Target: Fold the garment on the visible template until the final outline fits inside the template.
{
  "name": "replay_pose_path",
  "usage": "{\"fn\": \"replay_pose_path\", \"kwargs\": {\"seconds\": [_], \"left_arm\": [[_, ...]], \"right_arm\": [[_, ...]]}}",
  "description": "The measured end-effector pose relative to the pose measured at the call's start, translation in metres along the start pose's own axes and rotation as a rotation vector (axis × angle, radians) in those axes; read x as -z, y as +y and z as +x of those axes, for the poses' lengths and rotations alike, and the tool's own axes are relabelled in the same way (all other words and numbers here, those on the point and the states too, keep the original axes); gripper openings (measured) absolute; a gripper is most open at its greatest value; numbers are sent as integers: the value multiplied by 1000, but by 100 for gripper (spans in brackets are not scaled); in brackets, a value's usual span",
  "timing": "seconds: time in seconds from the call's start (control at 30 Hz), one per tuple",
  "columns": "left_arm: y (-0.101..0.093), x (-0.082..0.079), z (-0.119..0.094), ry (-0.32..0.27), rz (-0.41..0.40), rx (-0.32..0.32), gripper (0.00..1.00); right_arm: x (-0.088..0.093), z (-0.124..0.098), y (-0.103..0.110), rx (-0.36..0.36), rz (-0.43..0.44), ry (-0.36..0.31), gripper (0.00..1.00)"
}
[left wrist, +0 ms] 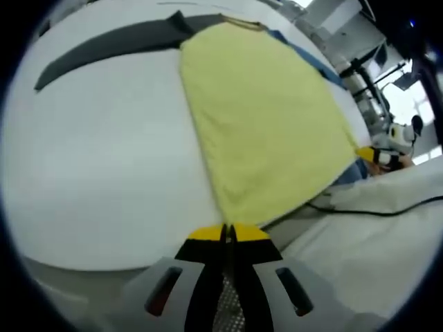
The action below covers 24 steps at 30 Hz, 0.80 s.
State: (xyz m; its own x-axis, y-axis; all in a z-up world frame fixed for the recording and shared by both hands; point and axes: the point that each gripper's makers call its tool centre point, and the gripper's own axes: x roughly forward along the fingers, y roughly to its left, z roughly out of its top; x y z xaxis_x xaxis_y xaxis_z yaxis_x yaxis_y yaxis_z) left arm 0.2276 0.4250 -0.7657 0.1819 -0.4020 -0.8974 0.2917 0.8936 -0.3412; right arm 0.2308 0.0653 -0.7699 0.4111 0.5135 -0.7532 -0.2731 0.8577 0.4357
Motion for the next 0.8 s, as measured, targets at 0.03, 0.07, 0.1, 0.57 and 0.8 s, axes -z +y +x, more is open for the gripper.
{"fn": "replay_pose_path", "kwargs": {"seconds": [0.03,0.07,0.1,0.57,0.8], "left_arm": [[0,0,0,-1,-5,-1,0],[0,0,0,-1,-5,-1,0],[0,0,0,-2,-3,-1,0],[0,1,0,-3,10,2,0],[0,0,0,6,12,4,1]], "right_arm": [[0,0,0,0,-5,5,3],[1,0,0,0,-6,6,3],[1,1,0,1,-10,11,3],[1,1,1,-13,-36,26,3],[1,0,2,-21,-7,31,4]]}}
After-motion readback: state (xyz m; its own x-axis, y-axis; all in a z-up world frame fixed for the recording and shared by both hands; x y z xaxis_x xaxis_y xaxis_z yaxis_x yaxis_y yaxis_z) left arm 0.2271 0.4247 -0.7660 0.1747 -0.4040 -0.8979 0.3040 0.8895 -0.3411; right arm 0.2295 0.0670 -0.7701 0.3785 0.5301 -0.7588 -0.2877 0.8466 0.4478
